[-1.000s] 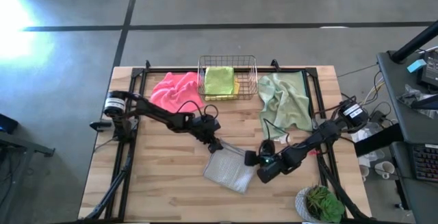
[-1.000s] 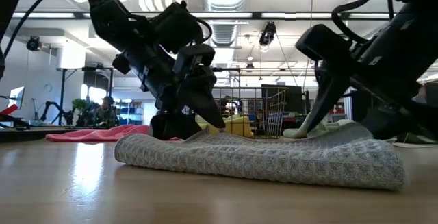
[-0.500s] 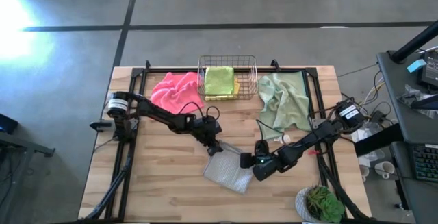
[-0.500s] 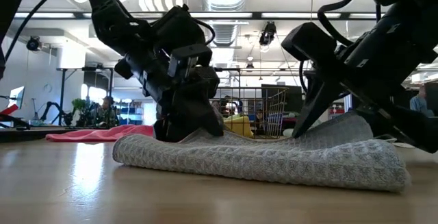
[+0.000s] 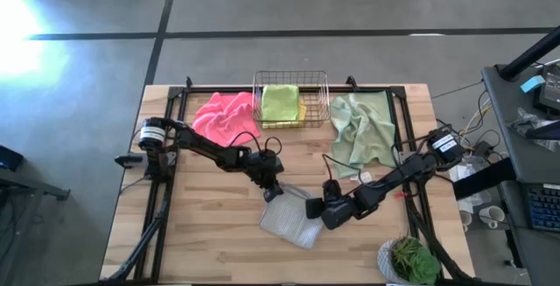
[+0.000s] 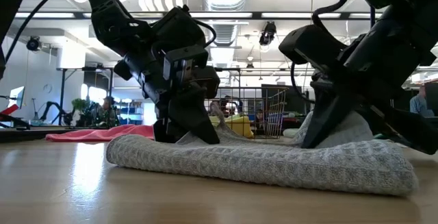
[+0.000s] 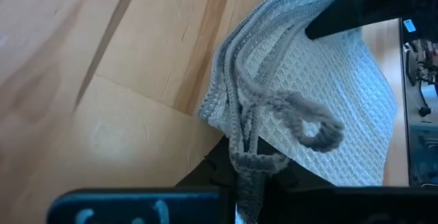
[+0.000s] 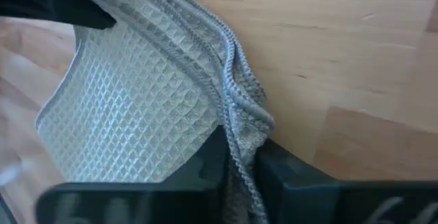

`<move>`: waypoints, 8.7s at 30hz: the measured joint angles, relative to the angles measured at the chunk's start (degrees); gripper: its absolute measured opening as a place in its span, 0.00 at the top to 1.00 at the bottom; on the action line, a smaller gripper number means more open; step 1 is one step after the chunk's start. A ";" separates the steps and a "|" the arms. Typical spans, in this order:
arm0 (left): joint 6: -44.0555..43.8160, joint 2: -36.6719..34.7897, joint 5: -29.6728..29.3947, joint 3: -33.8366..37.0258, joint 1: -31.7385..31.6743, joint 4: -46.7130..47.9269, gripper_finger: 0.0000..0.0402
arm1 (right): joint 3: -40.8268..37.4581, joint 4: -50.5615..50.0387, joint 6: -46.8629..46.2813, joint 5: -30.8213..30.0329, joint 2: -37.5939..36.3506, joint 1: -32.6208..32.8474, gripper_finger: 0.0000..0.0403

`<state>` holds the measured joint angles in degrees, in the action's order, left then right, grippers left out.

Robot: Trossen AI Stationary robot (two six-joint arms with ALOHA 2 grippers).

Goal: Fold microfiber towels
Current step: Put the gray towel into the wire basket, then adjust the wire basket, then fold the pink towel

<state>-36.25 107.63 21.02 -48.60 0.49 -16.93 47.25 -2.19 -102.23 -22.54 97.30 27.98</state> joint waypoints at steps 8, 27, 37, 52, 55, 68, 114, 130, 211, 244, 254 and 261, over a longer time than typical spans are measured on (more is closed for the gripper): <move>-0.90 -1.60 0.44 -0.58 0.00 -0.22 0.98 | 3.32 -1.78 5.15 -0.80 -1.32 -0.35 0.97; 11.33 -15.48 -0.66 -0.74 -6.05 13.11 0.98 | 22.28 -29.70 23.30 -5.88 -2.08 -9.89 0.98; 17.47 -27.52 -8.16 -0.79 -11.33 20.58 0.98 | 29.56 -30.78 37.89 -6.08 -2.27 -18.65 0.98; 21.80 -30.67 -15.13 -4.73 -21.36 21.16 0.98 | 40.03 -32.51 57.32 -1.64 -2.38 -34.13 0.98; 22.09 -29.99 -15.92 -7.26 -23.46 20.83 0.98 | 40.51 -32.61 60.11 0.39 -2.38 -37.58 0.98; 26.68 -21.40 -16.98 -16.42 -32.83 21.01 0.98 | 43.40 -29.41 73.70 10.29 -1.98 -53.07 0.98; 28.17 -6.90 -19.48 -21.05 -39.17 24.37 0.72 | 48.68 -28.05 87.31 28.95 13.00 -67.17 0.65; 35.51 -17.72 -20.91 -22.96 -38.80 38.72 0.61 | 66.95 -62.97 102.08 27.04 11.17 -71.55 0.65; 25.94 -32.01 -30.82 -2.64 -32.30 57.41 0.61 | 44.99 -70.56 71.61 15.27 -13.29 -58.43 0.93; 12.27 -29.10 -25.21 20.16 -23.15 39.74 0.61 | 44.93 -69.87 55.62 14.37 -14.29 -32.13 0.93; 6.51 -29.03 -15.87 20.07 -5.21 41.42 0.61 | 44.93 -69.93 59.42 14.42 -14.29 -31.29 0.93; -3.53 -28.92 -16.10 18.51 5.86 40.99 0.61 | 44.93 -69.88 60.58 14.99 -14.29 -30.58 0.93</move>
<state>-39.78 78.72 4.91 -30.09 6.35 24.05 92.18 -72.06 -41.65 -7.55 83.00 -2.60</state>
